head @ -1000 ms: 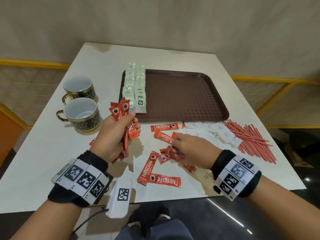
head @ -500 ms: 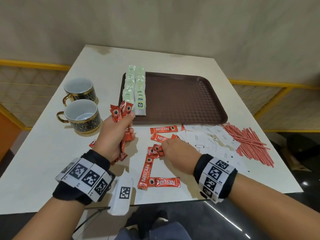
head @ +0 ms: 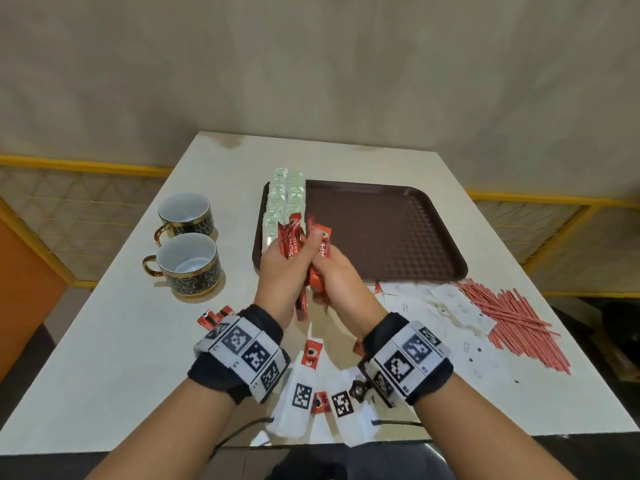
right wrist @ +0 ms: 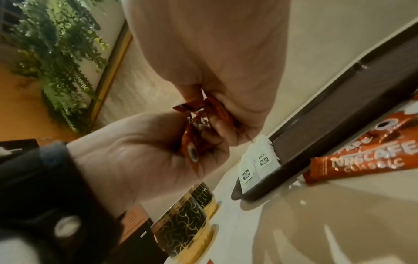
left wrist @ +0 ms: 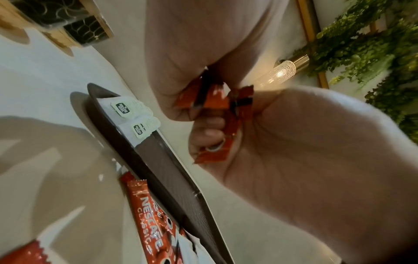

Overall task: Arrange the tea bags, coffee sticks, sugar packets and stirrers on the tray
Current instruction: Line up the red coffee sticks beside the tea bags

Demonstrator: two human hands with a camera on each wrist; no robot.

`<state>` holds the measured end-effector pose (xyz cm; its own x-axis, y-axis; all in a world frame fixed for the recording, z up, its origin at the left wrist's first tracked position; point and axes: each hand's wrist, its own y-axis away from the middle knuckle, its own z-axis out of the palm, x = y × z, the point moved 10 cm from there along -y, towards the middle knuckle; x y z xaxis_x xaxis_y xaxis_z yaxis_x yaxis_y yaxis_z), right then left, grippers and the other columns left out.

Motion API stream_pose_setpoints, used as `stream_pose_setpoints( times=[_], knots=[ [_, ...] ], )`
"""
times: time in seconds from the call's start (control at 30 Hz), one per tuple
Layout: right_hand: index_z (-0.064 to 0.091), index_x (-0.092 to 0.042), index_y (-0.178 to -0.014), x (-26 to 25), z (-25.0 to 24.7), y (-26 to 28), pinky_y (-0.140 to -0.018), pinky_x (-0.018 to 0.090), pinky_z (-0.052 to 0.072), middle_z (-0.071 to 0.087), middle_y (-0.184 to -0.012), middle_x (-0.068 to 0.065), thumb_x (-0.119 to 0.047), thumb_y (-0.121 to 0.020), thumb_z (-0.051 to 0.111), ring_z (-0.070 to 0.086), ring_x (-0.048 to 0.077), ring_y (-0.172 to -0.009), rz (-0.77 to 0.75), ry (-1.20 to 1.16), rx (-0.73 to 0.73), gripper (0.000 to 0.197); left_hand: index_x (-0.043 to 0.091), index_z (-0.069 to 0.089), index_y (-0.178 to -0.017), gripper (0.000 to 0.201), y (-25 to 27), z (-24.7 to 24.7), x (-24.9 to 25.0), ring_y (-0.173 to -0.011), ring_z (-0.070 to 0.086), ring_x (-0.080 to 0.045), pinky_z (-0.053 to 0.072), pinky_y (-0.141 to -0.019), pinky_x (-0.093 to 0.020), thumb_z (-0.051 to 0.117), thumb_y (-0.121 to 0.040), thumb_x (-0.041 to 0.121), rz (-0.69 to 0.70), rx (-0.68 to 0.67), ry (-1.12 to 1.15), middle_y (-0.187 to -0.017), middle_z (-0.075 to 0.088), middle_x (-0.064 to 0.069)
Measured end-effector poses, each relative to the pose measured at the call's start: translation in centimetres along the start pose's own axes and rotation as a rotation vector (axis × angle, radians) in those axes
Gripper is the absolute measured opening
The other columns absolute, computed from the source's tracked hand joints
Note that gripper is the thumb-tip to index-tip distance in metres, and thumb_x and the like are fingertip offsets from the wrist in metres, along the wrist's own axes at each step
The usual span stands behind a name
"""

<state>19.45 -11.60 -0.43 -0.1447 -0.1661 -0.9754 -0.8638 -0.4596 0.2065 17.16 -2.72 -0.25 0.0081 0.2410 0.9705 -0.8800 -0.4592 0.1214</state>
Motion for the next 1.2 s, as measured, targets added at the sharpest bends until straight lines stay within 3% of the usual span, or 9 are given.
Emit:
stream_pose_setpoints(
  times=[0.13,0.23,0.3,0.47,0.6,0.83,0.97,1.1,1.2],
  knots=[
    [0.059,-0.012,-0.114,0.8,1.0,0.1,-0.054,0.021,0.036,0.053,-0.068,-0.01,-0.035,-0.105,0.033,0.048,0.004,-0.056,0.016,-0.095,0.017,0.036,0.02,0.059,-0.122,0.068,0.1,0.4,-0.1,-0.104,0.066,-0.013,0.05,-0.099,-0.038,0.066,-0.069,0.061,-0.002,0.03,-0.006,-0.11,0.07,-0.001],
    [0.056,-0.01,-0.075,1.3,1.9,1.0,-0.048,0.029,0.033,0.045,-0.053,0.0,-0.025,-0.102,0.027,0.04,0.016,-0.051,0.065,-0.237,-0.042,0.042,0.021,0.055,-0.125,0.057,0.1,0.0,-0.3,-0.105,0.064,-0.014,0.049,-0.099,-0.038,0.067,-0.079,0.051,-0.001,0.068,-0.058,-0.112,0.067,0.0],
    [0.05,-0.01,-0.065,1.3,1.9,1.4,-0.051,0.029,0.039,0.047,-0.048,0.001,-0.015,-0.098,0.028,0.046,0.018,-0.048,0.102,-0.238,-0.073,0.04,0.021,0.054,-0.126,0.056,0.1,-0.2,-0.7,-0.104,0.064,-0.015,0.049,-0.098,-0.038,0.069,-0.079,0.047,-0.015,0.069,-0.072,-0.112,0.067,0.0],
    [0.065,0.0,-0.112,0.5,0.7,0.7,-0.073,0.035,0.053,0.067,-0.084,0.011,-0.006,-0.1,0.032,0.066,0.021,-0.077,0.02,-0.039,-0.091,0.035,0.027,0.062,-0.103,0.028,-0.3,-0.1,-0.7,-0.097,0.068,-0.017,0.054,-0.091,-0.035,0.073,-0.08,0.037,-0.033,0.001,-0.073,-0.103,0.071,-0.006],
    [0.068,0.0,-0.108,-0.8,-0.7,0.0,-0.085,0.048,0.057,0.071,-0.098,0.021,0.002,-0.096,0.043,0.07,0.036,-0.092,-0.079,0.08,-0.061,0.028,0.012,0.064,-0.105,0.035,-0.3,0.4,-0.1,-0.098,0.068,-0.028,0.056,-0.085,-0.037,0.073,-0.079,0.032,-0.048,-0.052,-0.061,-0.102,0.07,-0.017],
    [0.077,-0.007,-0.072,-3.8,-3.4,-0.5,-0.059,0.024,0.055,0.072,-0.065,0.004,-0.005,-0.079,0.07,0.069,0.011,-0.061,-0.29,0.368,0.105,0.01,0.008,0.064,-0.111,0.032,-0.2,0.7,-1.1,-0.095,0.07,-0.028,0.059,-0.081,-0.036,0.072,-0.084,0.022,-0.161,-0.103,-0.014,-0.104,0.071,-0.018],
    [0.064,-0.005,-0.052,-3.9,-3.6,-0.7,-0.052,0.02,0.041,0.06,-0.05,0.003,-0.024,-0.074,0.079,0.049,0.005,-0.045,-0.299,0.57,0.114,0.033,0.01,0.064,-0.111,0.026,-0.4,-0.1,-1.9,-0.091,0.071,-0.026,0.058,-0.079,-0.037,0.066,-0.089,0.024,-0.198,-0.075,-0.045,-0.101,0.071,-0.015],
    [0.068,-0.013,-0.081,-3.7,-3.3,0.4,-0.061,0.031,0.055,0.07,-0.072,0.002,-0.045,-0.074,0.08,0.066,0.012,-0.064,-0.256,0.56,0.063,0.035,0.007,0.064,-0.107,0.019,-0.9,-0.9,-1.5,-0.086,0.07,-0.026,0.057,-0.077,-0.037,0.062,-0.091,0.017,-0.202,-0.052,0.021,-0.093,0.071,-0.015],
    [0.052,-0.024,-0.121,-2.8,-2.1,2.6,-0.082,0.029,0.052,0.059,-0.116,-0.005,-0.051,-0.072,0.078,0.059,0.012,-0.101,-0.274,0.934,-0.074,0.062,0.007,0.064,-0.096,0.007,-1.6,-2.7,-0.6,-0.073,0.068,-0.017,0.056,-0.07,-0.031,0.06,-0.091,0.01,-0.206,0.002,0.117,-0.083,0.069,-0.006]
  ],
)
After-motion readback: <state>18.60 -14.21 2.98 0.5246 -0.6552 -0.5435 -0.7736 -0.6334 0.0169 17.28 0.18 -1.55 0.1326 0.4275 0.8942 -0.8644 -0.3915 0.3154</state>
